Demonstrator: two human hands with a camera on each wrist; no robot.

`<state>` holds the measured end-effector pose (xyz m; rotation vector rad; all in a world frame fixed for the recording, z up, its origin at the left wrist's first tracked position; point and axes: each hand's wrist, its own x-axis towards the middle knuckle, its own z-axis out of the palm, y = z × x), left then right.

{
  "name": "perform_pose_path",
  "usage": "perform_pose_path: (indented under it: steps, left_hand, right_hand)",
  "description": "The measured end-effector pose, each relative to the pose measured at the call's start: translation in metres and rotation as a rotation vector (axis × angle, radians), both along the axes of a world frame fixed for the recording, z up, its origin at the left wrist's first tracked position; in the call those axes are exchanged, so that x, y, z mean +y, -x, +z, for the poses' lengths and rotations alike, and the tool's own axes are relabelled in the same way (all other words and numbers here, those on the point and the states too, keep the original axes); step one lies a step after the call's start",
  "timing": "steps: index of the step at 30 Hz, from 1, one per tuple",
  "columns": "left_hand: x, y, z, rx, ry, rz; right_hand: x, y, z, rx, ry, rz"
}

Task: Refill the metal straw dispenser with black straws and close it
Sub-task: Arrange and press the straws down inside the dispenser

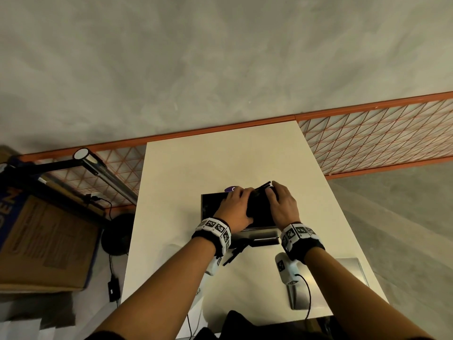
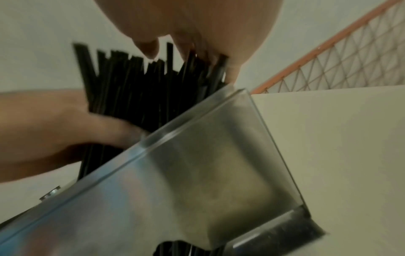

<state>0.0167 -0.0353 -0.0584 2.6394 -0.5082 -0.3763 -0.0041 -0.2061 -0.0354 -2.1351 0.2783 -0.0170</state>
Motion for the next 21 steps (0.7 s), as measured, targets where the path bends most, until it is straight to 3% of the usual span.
perform_pose_path:
  steps: [5,10,15,21]
  left_hand:
    - [0.008,0.004,0.001,0.008,0.126,0.008]
    - [0.044,0.004,-0.003,0.092,0.113,0.011]
    - [0.061,0.000,-0.011,0.123,0.052,0.013]
    - [0.053,0.003,-0.016,0.115,0.081,0.053]
  right_hand:
    - [0.001,0.003,0.004,-0.082,-0.006,0.075]
    - [-0.020,0.006,0.003,-0.065,-0.008,-0.026]
    - [-0.001,0.015,0.010,-0.020,0.139,0.181]
    - [-0.002,0.015,0.034,0.188,0.197,0.437]
